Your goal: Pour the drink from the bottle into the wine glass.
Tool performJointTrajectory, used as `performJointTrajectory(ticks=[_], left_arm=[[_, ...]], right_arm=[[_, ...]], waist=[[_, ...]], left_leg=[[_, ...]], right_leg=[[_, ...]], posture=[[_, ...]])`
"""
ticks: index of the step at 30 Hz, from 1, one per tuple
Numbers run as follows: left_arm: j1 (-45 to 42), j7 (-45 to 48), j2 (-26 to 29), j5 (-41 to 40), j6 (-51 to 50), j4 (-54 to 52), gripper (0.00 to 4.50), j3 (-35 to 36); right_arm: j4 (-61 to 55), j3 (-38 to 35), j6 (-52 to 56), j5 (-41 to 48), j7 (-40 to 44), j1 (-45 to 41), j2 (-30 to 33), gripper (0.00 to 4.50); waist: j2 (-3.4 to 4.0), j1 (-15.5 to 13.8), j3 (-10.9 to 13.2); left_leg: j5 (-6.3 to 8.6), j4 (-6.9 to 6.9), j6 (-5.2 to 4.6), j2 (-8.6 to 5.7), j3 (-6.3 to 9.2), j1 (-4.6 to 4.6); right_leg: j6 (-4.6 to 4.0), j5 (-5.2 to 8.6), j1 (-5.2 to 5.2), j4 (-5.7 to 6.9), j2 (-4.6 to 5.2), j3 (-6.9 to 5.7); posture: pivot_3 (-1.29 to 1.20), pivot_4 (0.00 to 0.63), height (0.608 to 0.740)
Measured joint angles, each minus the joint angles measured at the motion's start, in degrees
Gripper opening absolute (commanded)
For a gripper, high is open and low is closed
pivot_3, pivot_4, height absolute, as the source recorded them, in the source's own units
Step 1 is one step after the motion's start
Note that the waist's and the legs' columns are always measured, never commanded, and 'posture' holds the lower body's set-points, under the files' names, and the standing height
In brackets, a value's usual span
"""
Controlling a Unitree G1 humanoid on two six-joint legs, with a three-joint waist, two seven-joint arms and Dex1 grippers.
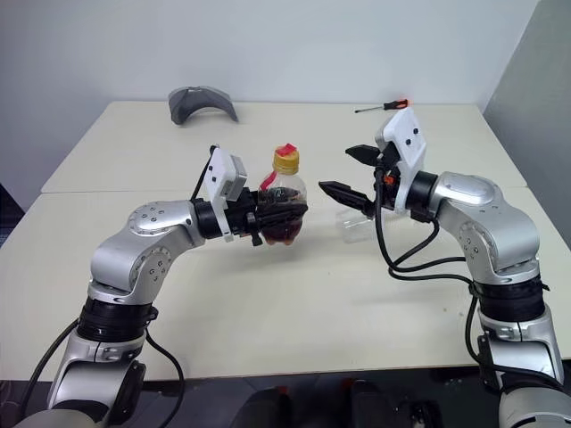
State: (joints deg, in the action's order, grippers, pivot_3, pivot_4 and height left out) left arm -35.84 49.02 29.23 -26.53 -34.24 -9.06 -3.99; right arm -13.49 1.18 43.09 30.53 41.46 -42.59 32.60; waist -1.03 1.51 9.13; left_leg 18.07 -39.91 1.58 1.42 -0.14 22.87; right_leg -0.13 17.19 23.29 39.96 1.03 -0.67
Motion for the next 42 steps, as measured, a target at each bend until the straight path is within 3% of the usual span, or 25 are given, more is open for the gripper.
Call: performJointTrajectory(ticks=[5,19,30,42], left_arm=[[0.00,-0.88,-0.72,-0.47,-0.10,0.02,1.08,1.13],[1.46,-0.94,-1.76,-0.32,-0.03,0.25,1.04,1.36],[0.10,-0.88,-3.57,-0.11,0.96,0.76,1.04,0.92],[0.01,-0.90,-3.55,-0.12,0.97,0.76,1.04,0.92]], right_arm=[[-0.01,0.06,0.41,0.07,-0.24,-0.61,-1.10,4.50],[-3.05,-3.30,11.37,11.11,-6.32,-7.20,-7.86,4.50],[-0.39,-1.51,9.28,8.97,-8.83,-8.44,-11.37,4.50],[2.63,-0.97,6.40,6.97,-7.72,-8.43,-10.84,4.50]], waist=[[0.00,-0.04,0.00],[0.00,0.01,0.00],[0.00,0.02,0.00],[0.01,0.02,0.01]], left_leg=[[-0.02,-0.01,0.04,0.00,0.00,0.00],[-0.03,-0.01,0.06,0.00,0.01,0.01],[-0.03,-0.01,0.05,-0.01,-0.01,0.01],[-0.03,-0.01,0.06,0.00,0.00,0.01]], right_leg=[[0.00,0.00,0.00,0.00,0.00,0.00],[0.00,0.00,0.00,0.01,0.02,-0.01],[0.00,0.00,0.00,0.01,0.01,0.00],[0.00,0.00,0.00,0.01,0.01,0.00]], posture=[[0.00,0.150,0.740],[0.00,0.150,0.740],[0.00,0.150,0.740],[0.00,0.150,0.740]])
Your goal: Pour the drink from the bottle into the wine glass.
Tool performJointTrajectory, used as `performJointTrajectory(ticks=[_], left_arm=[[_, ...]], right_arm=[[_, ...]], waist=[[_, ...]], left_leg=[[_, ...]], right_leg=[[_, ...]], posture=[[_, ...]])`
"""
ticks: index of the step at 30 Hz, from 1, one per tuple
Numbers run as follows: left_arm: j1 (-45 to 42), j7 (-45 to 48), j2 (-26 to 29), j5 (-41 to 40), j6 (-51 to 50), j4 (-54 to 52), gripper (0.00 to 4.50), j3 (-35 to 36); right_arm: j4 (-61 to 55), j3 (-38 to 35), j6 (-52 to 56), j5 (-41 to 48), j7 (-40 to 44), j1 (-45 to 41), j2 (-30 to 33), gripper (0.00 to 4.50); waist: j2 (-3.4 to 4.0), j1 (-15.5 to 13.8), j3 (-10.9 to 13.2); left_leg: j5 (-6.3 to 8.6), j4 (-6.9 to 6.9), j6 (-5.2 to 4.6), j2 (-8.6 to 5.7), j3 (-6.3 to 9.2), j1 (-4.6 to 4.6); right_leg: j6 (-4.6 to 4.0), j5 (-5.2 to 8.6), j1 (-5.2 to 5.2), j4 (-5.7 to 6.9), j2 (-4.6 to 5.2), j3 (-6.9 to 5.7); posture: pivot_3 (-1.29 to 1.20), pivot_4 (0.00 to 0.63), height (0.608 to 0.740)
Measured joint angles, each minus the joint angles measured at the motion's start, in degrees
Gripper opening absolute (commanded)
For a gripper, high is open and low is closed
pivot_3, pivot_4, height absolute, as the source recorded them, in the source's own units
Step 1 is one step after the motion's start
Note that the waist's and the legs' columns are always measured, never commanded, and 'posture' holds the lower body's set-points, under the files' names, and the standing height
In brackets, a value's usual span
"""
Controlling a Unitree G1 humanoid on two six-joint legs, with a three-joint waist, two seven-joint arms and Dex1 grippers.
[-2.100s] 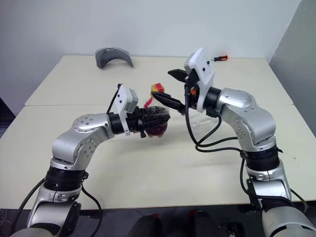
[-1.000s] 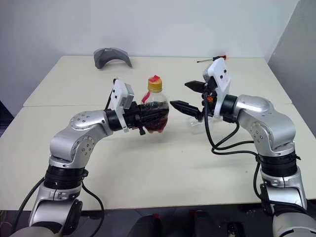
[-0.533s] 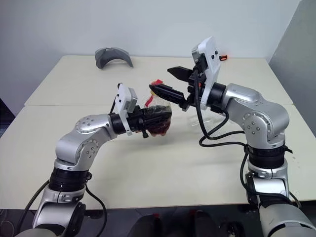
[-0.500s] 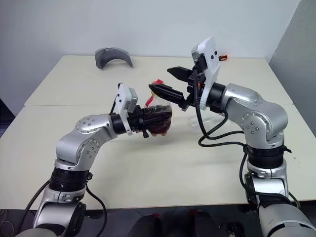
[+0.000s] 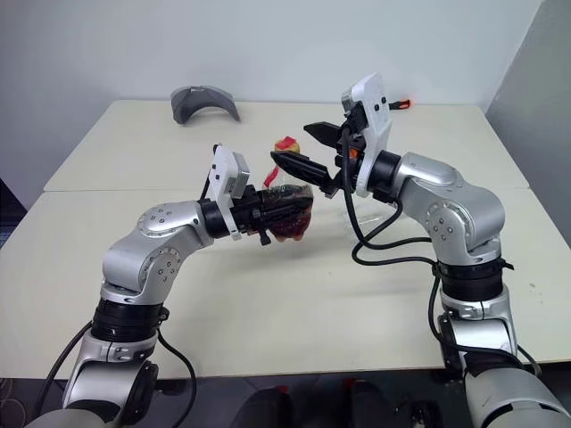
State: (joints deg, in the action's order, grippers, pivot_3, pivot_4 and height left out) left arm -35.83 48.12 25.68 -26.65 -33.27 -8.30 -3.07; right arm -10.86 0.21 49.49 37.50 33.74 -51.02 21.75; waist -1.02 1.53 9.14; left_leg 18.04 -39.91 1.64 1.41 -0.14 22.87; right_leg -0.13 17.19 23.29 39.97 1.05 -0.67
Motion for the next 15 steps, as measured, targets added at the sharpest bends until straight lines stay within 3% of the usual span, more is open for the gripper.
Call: performJointTrajectory(ticks=[15], left_arm=[[0.26,0.69,0.96,-0.09,0.04,-0.07,1.04,0.05]], right_arm=[[-2.24,-2.21,2.37,2.04,2.44,4.39,7.46,4.50]], waist=[[0.00,-0.04,0.00]], left_leg=[[0.04,0.01,-0.06,0.00,0.00,0.00]], right_leg=[[0.00,0.00,0.00,-0.01,0.00,0.00]], posture=[[0.00,0.150,0.740]])
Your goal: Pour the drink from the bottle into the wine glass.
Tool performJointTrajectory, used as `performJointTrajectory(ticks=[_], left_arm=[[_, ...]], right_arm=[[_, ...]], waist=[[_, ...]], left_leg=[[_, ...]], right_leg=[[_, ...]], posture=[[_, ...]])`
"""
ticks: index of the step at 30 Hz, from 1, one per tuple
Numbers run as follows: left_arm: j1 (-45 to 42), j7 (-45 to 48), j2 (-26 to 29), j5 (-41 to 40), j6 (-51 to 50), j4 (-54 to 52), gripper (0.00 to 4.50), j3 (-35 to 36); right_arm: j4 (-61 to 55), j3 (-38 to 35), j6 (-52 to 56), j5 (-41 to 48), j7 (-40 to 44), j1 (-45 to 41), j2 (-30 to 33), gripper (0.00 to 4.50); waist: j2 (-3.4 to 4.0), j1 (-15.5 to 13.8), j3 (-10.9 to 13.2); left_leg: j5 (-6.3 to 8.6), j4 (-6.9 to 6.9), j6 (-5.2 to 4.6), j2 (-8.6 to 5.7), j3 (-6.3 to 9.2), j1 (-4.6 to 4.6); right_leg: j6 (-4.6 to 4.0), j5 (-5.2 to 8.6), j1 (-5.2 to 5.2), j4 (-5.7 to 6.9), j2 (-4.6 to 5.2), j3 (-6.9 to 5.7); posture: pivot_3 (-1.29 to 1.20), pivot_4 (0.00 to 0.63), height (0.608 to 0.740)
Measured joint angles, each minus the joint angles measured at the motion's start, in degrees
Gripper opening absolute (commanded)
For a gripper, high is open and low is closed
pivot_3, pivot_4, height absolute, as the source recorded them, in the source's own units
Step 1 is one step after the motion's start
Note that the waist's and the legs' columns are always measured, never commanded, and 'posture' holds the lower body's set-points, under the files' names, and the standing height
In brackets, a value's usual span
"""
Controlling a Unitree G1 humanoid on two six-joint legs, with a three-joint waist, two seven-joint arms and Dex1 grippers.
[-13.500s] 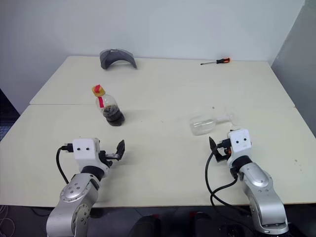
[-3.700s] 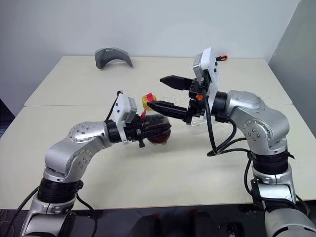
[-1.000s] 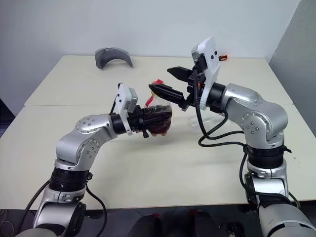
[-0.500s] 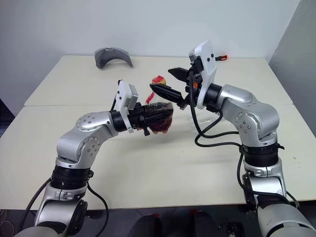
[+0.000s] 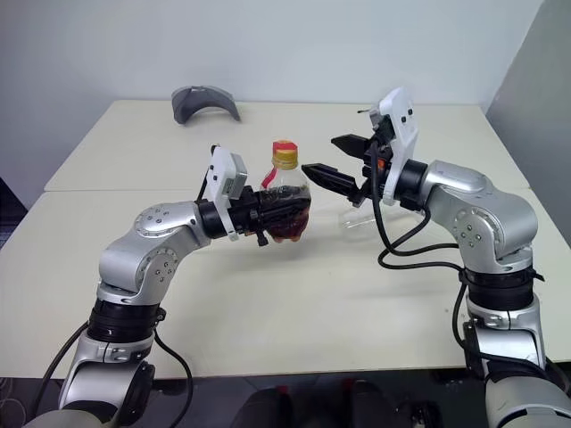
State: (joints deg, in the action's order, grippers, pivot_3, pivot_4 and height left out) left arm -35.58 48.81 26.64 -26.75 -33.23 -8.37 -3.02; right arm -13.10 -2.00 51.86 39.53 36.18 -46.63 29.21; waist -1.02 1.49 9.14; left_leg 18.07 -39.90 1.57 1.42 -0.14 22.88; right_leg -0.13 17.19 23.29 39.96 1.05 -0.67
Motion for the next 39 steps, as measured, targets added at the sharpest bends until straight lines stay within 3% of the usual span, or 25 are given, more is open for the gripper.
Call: performJointTrajectory(ticks=[7,15,30,39], left_arm=[[-0.01,0.62,-0.03,0.03,0.69,0.00,1.04,0.00],[-0.06,0.82,-0.11,0.09,1.21,0.01,1.04,-0.04],[-1.10,0.75,-0.57,0.12,1.28,0.04,1.04,-0.09],[-1.10,0.77,-0.61,0.12,1.28,0.04,1.04,-0.10]], right_arm=[[-0.05,-3.18,4.08,6.24,-0.43,-0.60,-2.50,4.50],[-0.25,-7.39,9.78,15.84,-7.19,-3.19,-8.09,4.50],[0.08,0.00,2.99,8.06,-6.18,-3.77,-7.98,4.50],[2.44,-0.01,1.17,6.30,-6.18,-3.81,-8.25,4.50]], waist=[[0.00,0.07,0.00],[0.01,0.03,0.01],[0.01,0.04,0.01],[0.01,0.04,0.01]], left_leg=[[0.00,0.00,0.00,0.01,0.01,0.00],[-0.01,0.00,0.01,0.01,0.01,0.01],[0.00,0.00,0.01,0.00,0.00,0.00],[-0.03,0.00,0.04,0.00,0.00,0.00]], right_leg=[[0.00,0.00,0.00,0.00,-0.01,0.00],[0.00,0.00,0.00,0.00,0.00,-0.01],[0.00,0.00,0.00,0.00,0.00,-0.01],[0.00,0.00,0.00,0.00,0.00,0.00]], posture=[[0.00,0.150,0.740],[0.00,0.150,0.740],[0.00,0.150,0.740],[0.00,0.150,0.740]])
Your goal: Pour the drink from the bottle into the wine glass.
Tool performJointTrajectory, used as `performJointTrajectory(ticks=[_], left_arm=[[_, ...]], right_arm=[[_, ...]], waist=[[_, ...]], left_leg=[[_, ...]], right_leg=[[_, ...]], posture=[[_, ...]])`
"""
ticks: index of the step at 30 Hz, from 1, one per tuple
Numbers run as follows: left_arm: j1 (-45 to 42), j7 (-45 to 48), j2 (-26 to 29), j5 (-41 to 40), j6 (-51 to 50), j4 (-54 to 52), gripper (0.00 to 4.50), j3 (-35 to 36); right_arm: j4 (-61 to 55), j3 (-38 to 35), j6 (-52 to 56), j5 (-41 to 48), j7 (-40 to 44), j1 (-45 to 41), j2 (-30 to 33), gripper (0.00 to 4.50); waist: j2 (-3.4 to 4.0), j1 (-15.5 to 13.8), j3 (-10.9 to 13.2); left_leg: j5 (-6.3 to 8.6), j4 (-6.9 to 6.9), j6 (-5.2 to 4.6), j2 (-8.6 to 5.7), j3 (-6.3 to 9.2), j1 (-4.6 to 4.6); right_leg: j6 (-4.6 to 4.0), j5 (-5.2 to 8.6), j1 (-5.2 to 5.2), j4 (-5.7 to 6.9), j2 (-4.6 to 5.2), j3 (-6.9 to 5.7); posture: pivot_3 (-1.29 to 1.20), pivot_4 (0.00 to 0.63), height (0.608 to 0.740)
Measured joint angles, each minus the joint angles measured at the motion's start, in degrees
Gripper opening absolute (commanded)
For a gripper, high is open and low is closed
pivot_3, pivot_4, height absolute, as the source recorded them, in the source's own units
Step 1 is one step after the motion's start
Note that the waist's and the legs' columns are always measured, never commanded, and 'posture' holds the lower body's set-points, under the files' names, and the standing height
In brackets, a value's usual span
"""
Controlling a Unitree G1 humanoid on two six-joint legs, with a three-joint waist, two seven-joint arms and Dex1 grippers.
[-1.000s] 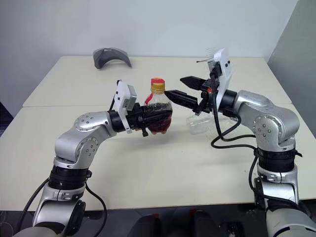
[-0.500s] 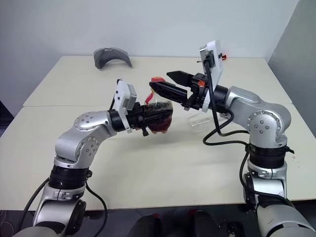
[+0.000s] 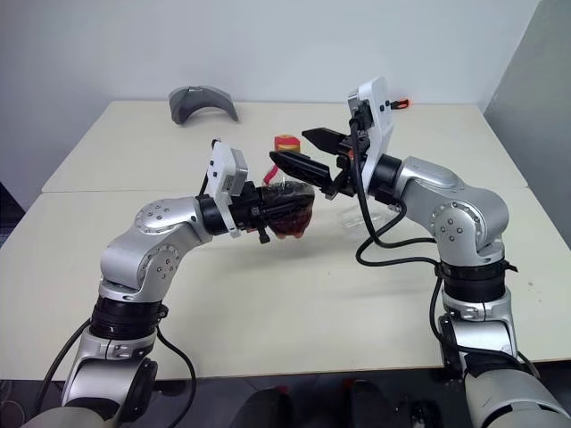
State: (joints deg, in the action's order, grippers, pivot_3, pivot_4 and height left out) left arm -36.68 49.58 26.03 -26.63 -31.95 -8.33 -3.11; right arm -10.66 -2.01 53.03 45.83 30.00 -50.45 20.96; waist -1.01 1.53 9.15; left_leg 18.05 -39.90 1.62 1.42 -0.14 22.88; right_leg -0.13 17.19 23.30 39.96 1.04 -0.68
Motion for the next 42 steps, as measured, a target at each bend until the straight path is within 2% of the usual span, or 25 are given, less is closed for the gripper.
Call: performJointTrajectory(ticks=[3,5,6,13,14,21,33,36,40,42], left_arm=[[0.00,0.02,-0.01,0.00,0.00,0.00,1.04,0.00],[0.00,0.04,-0.01,0.01,0.02,0.00,1.04,0.00],[0.00,0.06,-0.01,0.01,0.06,0.00,1.04,-0.01],[0.00,0.17,0.00,0.08,0.32,0.00,1.04,-0.12],[0.04,0.35,0.02,0.09,0.29,0.01,1.04,-0.23],[0.04,1.01,0.03,-0.03,0.31,-0.04,1.04,-0.23],[5.53,0.53,1.94,-9.14,-4.24,-11.65,1.04,5.61],[8.46,0.94,3.15,-9.84,-6.49,-14.89,1.04,2.73],[10.18,0.88,4.32,-11.33,-7.79,-16.54,1.04,2.00],[10.09,0.57,4.34,-11.34,-7.73,-16.53,1.04,2.37]], right_arm=[[0.21,-0.21,0.04,0.15,0.04,-0.04,-0.28,4.50],[0.21,-0.24,0.16,0.55,0.23,-0.04,-0.40,4.12],[0.20,-0.34,0.33,0.96,0.28,-0.04,-0.60,3.88],[-0.41,-1.28,2.26,4.77,0.07,-0.09,-1.48,1.45],[-0.49,-1.48,2.71,5.01,-0.19,-0.20,-1.32,1.37],[0.23,-3.76,5.27,8.12,-1.10,-0.26,-2.16,1.37],[8.13,0.22,-1.11,5.31,19.24,-7.26,-2.97,1.37],[9.56,2.71,-4.33,4.16,24.38,-11.73,-3.64,1.37],[9.95,6.61,-13.16,-2.68,33.41,-13.44,0.84,1.37],[10.92,6.77,-14.97,-4.33,35.14,-13.40,1.90,1.37]], waist=[[0.00,0.00,0.00],[0.00,0.00,0.00],[0.00,0.00,0.00],[0.00,0.00,0.00],[0.00,0.00,0.00],[0.00,0.00,0.00],[0.05,0.15,0.03],[0.18,0.16,0.12],[0.11,-0.41,0.15],[0.11,-0.41,0.15]], left_leg=[[0.00,0.00,-0.01,0.00,0.01,0.00],[0.00,0.00,-0.01,0.00,0.00,0.00],[0.00,0.00,-0.01,0.00,0.00,0.00],[0.02,0.00,-0.04,0.00,0.01,0.00],[0.02,0.00,-0.04,0.00,0.01,0.00],[0.02,0.00,-0.04,0.00,0.00,0.00],[0.03,0.03,-0.06,0.02,0.02,-0.02],[0.03,0.03,-0.05,0.00,0.01,-0.01],[0.04,-0.03,-0.07,-0.03,0.06,-0.02],[0.04,-0.04,-0.07,-0.02,0.05,-0.04]], right_leg=[[0.00,0.00,0.00,0.00,0.00,0.00],[0.00,0.00,0.00,0.00,0.00,0.00],[0.00,0.00,0.00,0.00,0.00,0.00],[0.00,0.00,0.00,0.00,0.00,0.00],[0.00,0.00,0.00,0.00,0.00,-0.01],[0.00,0.00,0.00,0.00,0.00,0.00],[0.00,0.00,0.00,0.00,-0.01,-0.02],[0.00,0.00,0.01,-0.02,0.01,0.00],[0.01,-0.01,-0.04,-0.04,0.03,-0.04],[0.01,-0.01,-0.05,-0.01,0.02,-0.04]], posture=[[0.00,0.150,0.740],[0.00,0.150,0.740],[0.00,0.150,0.740],[0.00,0.150,0.740],[0.00,0.150,0.740],[0.00,0.150,0.740],[0.00,0.150,0.740],[0.00,0.150,0.740],[0.00,0.150,0.740],[0.00,0.150,0.740]])
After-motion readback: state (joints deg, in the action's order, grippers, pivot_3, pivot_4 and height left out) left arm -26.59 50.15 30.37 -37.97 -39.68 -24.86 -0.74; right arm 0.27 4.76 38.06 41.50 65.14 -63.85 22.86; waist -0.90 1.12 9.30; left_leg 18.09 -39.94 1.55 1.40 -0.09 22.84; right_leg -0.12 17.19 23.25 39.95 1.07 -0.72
